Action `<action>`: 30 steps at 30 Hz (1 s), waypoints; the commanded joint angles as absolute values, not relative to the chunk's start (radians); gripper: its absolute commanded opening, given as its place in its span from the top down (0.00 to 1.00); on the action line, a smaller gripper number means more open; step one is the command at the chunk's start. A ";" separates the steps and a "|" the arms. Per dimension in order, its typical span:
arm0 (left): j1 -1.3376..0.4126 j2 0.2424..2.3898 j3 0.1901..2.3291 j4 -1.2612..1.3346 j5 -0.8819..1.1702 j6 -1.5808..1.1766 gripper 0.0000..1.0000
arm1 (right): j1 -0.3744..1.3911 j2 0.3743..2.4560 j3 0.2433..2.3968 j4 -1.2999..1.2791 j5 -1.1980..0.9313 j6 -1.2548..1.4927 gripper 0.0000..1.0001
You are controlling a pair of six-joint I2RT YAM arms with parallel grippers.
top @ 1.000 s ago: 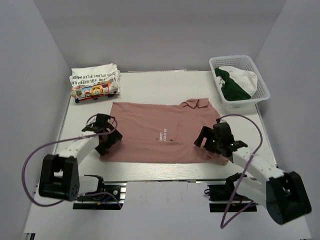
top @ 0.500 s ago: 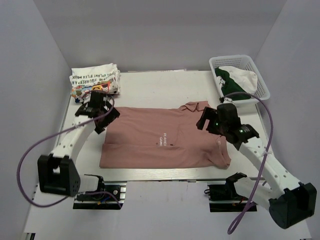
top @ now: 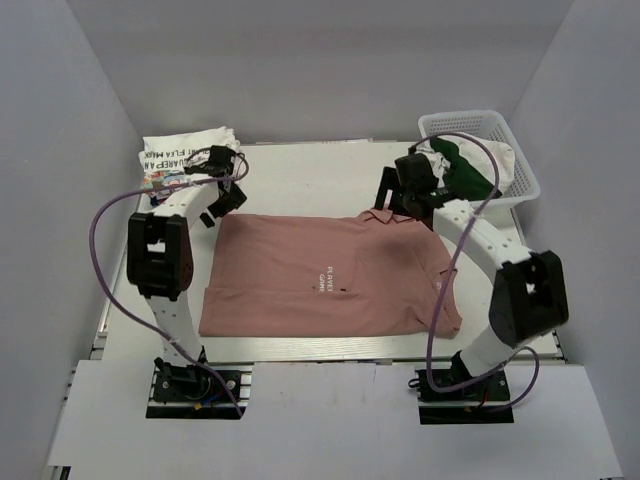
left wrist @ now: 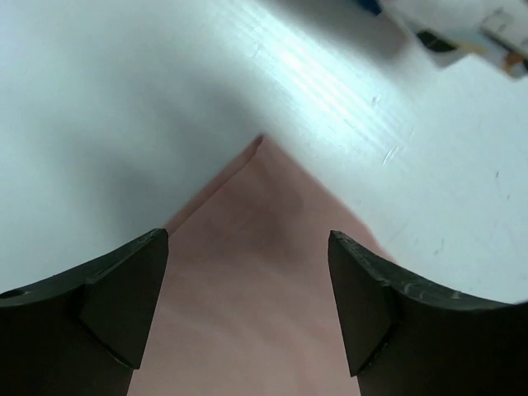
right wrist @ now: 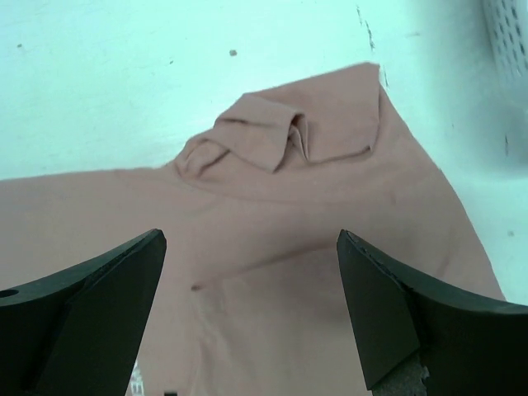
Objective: Fold and stack the t-shirts
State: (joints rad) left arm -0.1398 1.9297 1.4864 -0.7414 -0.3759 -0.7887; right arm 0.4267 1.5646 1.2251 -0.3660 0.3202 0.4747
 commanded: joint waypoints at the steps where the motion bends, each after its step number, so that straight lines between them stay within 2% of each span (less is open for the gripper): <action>1: -0.129 1.982 1.578 -0.752 -0.436 -0.769 0.13 | 0.420 1.644 1.318 -0.327 0.367 0.416 0.10; 3: -0.129 2.022 1.627 -0.752 -0.436 -0.769 0.13 | 0.416 1.725 1.344 -0.330 0.376 0.407 0.10; 11: -0.129 2.161 1.721 -0.741 -0.427 -0.790 0.29 | 0.410 1.963 1.525 -0.370 0.379 0.403 0.10; 14: -0.120 2.204 1.750 -0.761 -0.414 -0.790 0.40 | 0.407 2.032 1.546 -0.362 0.390 0.417 0.10; 15: -0.120 2.215 1.737 -0.761 -0.402 -0.790 0.48 | 0.403 2.040 1.552 -0.354 0.397 0.419 0.10; 17: -0.120 2.215 1.701 -0.727 -0.387 -0.790 0.58 | 0.402 2.072 1.575 -0.345 0.400 0.422 0.10; 18: -0.120 2.204 1.672 -0.727 -0.387 -0.790 0.70 | 0.400 2.078 1.581 -0.344 0.402 0.419 0.10; 20: -0.120 2.204 1.658 -0.727 -0.387 -0.790 0.84 | 0.400 2.097 1.598 -0.350 0.422 0.423 0.10; 21: -0.120 2.204 1.658 -0.727 -0.387 -0.790 0.98 | 0.402 2.100 1.597 -0.347 0.429 0.426 0.11; 23: -0.120 2.204 1.658 -0.727 -0.377 -0.790 1.00 | 0.394 2.109 1.597 -0.335 0.442 0.430 0.15; 26: -0.120 2.184 1.649 -0.727 -0.377 -0.790 1.00 | 0.391 2.108 1.592 -0.315 0.452 0.437 0.43; 27: -0.120 2.175 1.649 -0.727 -0.377 -0.790 1.00 | 0.388 2.102 1.574 -0.307 0.459 0.436 0.54; 28: -0.120 2.149 1.634 -0.715 -0.388 -0.790 1.00 | 0.387 2.100 1.566 -0.289 0.459 0.431 0.71; 30: -0.120 2.116 1.603 -0.689 -0.399 -0.781 1.00 | 0.385 2.085 1.557 -0.287 0.451 0.428 0.89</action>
